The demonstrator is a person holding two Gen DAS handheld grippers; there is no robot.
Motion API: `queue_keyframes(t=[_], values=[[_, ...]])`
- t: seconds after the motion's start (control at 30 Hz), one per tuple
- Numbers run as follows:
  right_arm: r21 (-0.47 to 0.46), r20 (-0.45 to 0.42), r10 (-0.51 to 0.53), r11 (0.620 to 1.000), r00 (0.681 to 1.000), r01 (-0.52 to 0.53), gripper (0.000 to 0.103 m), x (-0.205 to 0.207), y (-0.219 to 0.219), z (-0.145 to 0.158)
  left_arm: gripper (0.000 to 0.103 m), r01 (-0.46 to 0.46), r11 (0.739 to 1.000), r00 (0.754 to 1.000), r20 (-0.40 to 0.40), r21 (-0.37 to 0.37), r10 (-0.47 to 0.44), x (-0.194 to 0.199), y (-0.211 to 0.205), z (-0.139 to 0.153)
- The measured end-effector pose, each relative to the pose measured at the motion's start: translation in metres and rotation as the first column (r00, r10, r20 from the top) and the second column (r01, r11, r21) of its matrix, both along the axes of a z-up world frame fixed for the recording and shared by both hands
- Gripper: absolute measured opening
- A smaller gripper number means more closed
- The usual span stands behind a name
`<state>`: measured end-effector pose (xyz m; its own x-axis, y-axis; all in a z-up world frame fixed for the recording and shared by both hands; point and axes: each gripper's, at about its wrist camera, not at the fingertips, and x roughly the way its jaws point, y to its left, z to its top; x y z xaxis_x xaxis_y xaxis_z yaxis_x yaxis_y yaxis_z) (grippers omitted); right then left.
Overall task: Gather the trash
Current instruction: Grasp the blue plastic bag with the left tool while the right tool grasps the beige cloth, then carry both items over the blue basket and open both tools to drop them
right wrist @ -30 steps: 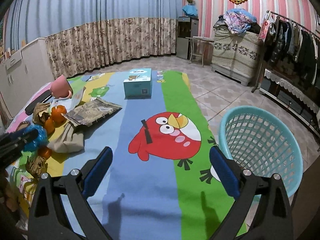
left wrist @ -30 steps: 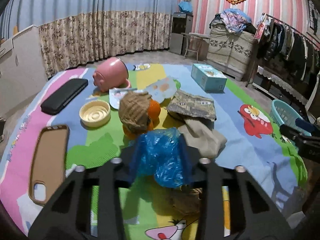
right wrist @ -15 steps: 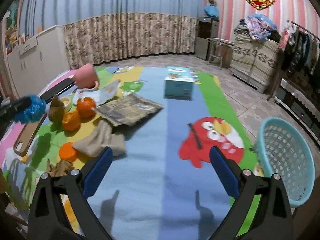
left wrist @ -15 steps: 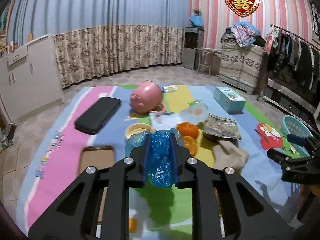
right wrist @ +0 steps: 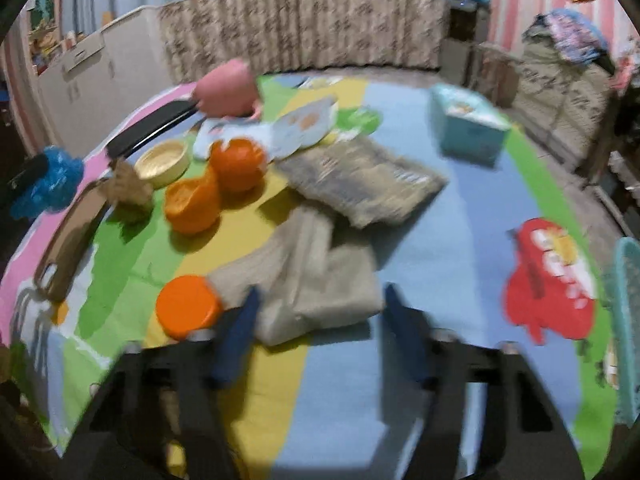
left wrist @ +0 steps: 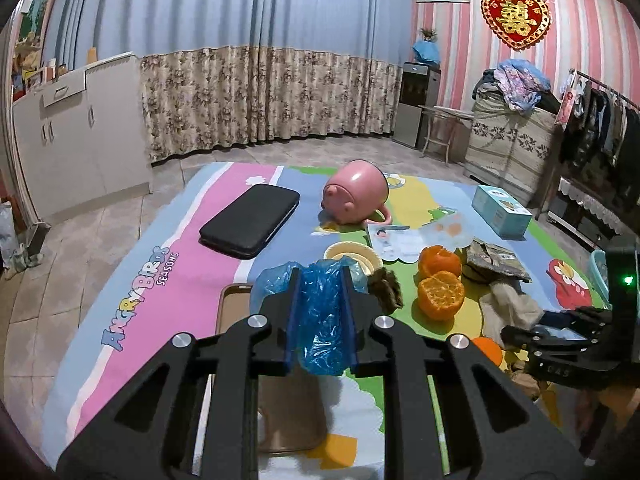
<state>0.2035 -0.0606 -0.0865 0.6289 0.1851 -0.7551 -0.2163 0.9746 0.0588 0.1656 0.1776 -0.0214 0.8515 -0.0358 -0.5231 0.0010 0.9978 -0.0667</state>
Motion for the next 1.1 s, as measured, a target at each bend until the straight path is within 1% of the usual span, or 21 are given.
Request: queue_keyframes(t=[0.03,0.07,0.13,0.3,0.53,0.7,0.8,0.97,1.1], values=[[0.019,0.002,0.011,1.000,1.000,-0.011,0.037,-0.001,-0.002,0.002,0.017,-0.001,1.000,1.000,0.000,0.001,0.001,0.000,0.000,0.000],[0.033,0.003,0.020,0.999,1.000,-0.020,0.036,-0.002,-0.004,0.003,0.017,-0.002,1.000,1.000,0.003,0.001,0.002,0.000,0.000,0.000],[0.027,0.019,0.031,0.999,0.999,-0.032,0.032,-0.008,-0.009,0.008,0.017,-0.004,1.000,1.000,0.008,-0.003,0.004,-0.002,0.000,0.001],[0.026,0.065,0.052,0.998,0.996,-0.054,0.031,-0.033,-0.036,0.027,0.017,0.004,1.000,0.999,0.035,-0.005,-0.003,-0.008,-0.010,0.011],[0.051,0.152,-0.003,0.999,0.988,-0.005,0.031,-0.069,-0.095,0.071,0.017,0.039,0.999,0.996,0.084,0.019,-0.041,-0.017,-0.044,0.035],[0.050,0.227,-0.088,0.996,0.970,0.078,0.031,-0.085,-0.144,0.100,0.017,0.072,0.997,0.992,0.104,0.014,-0.073,-0.015,-0.072,0.048],[0.071,0.251,-0.151,0.988,0.956,0.137,0.031,-0.089,-0.180,0.112,0.017,0.099,0.995,0.989,0.109,0.005,-0.099,-0.012,-0.092,0.054],[0.066,0.276,-0.250,0.968,0.928,0.241,0.031,-0.097,-0.233,0.118,0.017,0.155,0.988,0.979,0.135,0.009,-0.154,-0.003,-0.142,0.067],[0.065,0.288,-0.343,0.939,0.894,0.339,0.031,-0.104,-0.278,0.120,0.017,0.212,0.977,0.966,0.153,0.007,-0.210,0.003,-0.190,0.075]])
